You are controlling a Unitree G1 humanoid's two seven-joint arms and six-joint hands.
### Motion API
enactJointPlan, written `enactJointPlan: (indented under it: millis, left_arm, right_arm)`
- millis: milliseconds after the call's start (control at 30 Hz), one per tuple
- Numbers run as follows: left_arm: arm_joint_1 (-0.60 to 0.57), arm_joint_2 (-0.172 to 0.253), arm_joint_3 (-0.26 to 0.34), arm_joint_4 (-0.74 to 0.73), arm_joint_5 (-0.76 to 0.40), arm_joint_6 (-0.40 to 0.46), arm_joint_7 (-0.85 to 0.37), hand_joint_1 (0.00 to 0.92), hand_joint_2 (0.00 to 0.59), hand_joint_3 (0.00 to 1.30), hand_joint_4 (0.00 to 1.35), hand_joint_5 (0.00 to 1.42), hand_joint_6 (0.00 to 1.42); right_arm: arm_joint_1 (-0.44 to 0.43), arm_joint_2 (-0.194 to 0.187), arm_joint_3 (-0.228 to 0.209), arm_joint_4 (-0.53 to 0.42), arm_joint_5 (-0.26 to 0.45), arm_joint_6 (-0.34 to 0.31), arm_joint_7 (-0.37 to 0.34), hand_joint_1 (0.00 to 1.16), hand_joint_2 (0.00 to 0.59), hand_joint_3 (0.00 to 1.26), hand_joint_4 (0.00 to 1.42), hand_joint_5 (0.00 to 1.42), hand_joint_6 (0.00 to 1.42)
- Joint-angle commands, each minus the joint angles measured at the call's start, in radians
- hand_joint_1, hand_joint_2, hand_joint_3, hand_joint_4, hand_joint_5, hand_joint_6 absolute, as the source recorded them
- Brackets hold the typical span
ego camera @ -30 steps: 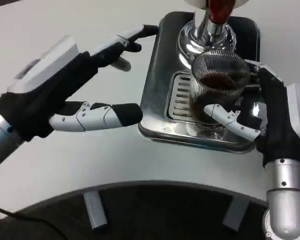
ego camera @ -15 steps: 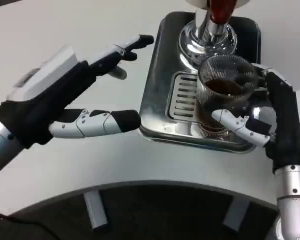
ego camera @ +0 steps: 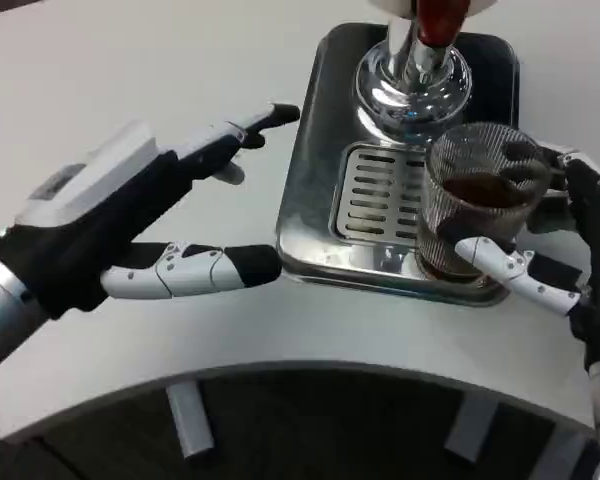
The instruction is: Grasp the cup under the faucet to collect the drink, then remove the cup.
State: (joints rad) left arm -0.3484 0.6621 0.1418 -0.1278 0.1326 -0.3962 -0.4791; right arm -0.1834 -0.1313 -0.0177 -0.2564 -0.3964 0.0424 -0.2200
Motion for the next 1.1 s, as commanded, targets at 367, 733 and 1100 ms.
enactJointPlan:
  millis: [367, 733, 1100]
  left_arm:
    - [0.073, 0.009, -0.011, -0.024, 0.067, 0.028, 0.023, 0.000, 0.083, 0.11, 0.04, 0.10, 0.26]
    - [0.125, 0.014, -0.031, -0.106, 0.181, 0.086, 0.026, 0.000, 0.084, 0.08, 0.00, 0.04, 0.20]
    - [0.184, -0.006, -0.060, -0.228, 0.273, 0.168, 0.027, 0.000, 0.084, 0.04, 0.00, 0.00, 0.16]
  right_arm:
    - [0.075, -0.021, -0.026, -0.107, 0.038, -0.077, 0.025, 0.80, 0.250, 0.67, 0.67, 0.68, 0.56]
    - [0.131, -0.036, -0.037, -0.162, 0.059, -0.102, 0.056, 0.80, 0.250, 0.69, 0.68, 0.69, 0.57]
    - [0.167, -0.036, -0.041, -0.209, 0.077, -0.116, 0.089, 0.80, 0.250, 0.69, 0.69, 0.70, 0.57]
